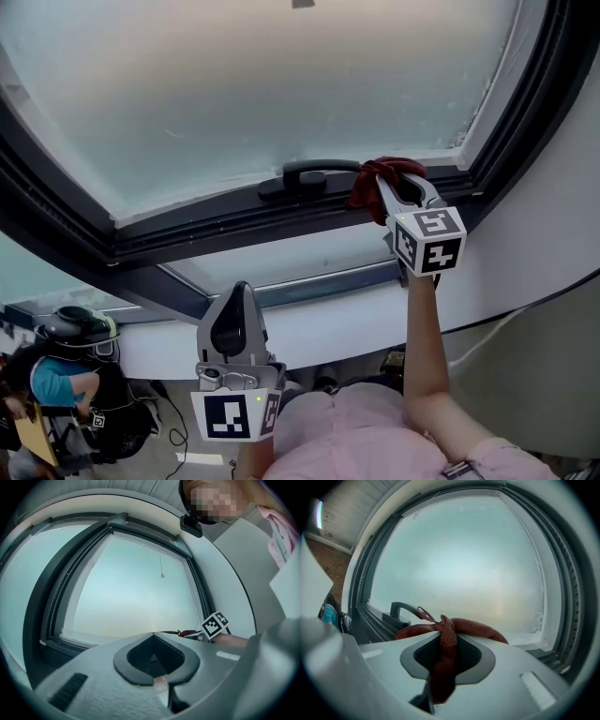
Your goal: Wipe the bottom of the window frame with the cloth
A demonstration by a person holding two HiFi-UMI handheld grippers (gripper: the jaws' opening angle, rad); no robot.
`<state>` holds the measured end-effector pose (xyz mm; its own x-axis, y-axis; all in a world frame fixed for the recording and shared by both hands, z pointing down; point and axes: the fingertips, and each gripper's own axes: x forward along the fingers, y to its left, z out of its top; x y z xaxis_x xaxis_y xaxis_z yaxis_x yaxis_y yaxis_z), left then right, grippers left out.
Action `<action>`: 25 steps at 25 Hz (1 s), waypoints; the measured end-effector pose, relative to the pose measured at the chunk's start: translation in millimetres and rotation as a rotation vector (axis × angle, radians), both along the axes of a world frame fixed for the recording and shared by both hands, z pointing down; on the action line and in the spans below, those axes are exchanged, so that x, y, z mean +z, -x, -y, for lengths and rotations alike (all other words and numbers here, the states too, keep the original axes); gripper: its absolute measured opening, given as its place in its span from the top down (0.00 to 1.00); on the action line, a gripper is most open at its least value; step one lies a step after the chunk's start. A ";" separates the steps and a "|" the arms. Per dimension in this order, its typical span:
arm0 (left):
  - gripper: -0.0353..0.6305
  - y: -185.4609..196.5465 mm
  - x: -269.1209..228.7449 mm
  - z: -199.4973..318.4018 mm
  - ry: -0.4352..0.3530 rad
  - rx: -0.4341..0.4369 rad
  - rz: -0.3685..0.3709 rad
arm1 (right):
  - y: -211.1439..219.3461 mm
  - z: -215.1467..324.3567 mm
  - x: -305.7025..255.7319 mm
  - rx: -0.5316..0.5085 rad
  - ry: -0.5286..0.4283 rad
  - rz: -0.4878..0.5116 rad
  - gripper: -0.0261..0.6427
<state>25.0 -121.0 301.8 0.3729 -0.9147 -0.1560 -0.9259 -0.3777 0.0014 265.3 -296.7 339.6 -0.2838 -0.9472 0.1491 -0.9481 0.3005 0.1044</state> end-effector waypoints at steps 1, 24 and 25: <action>0.96 -0.9 -1.3 0.4 -0.003 0.001 -0.001 | -2.3 0.2 -0.2 0.004 0.000 -0.001 0.84; 0.96 -9.6 -5.5 9.6 -0.018 0.004 0.005 | -55.1 5.6 0.1 0.075 0.010 0.021 0.84; 0.96 -9.6 -5.8 9.5 -0.018 0.003 0.005 | -59.0 5.6 0.1 0.082 0.010 0.023 0.84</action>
<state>34.6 -130.5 296.0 0.3765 -0.9105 -0.1708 -0.9248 -0.3804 -0.0106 324.2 -302.3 339.7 -0.2085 -0.9659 0.1532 -0.9717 0.2224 0.0799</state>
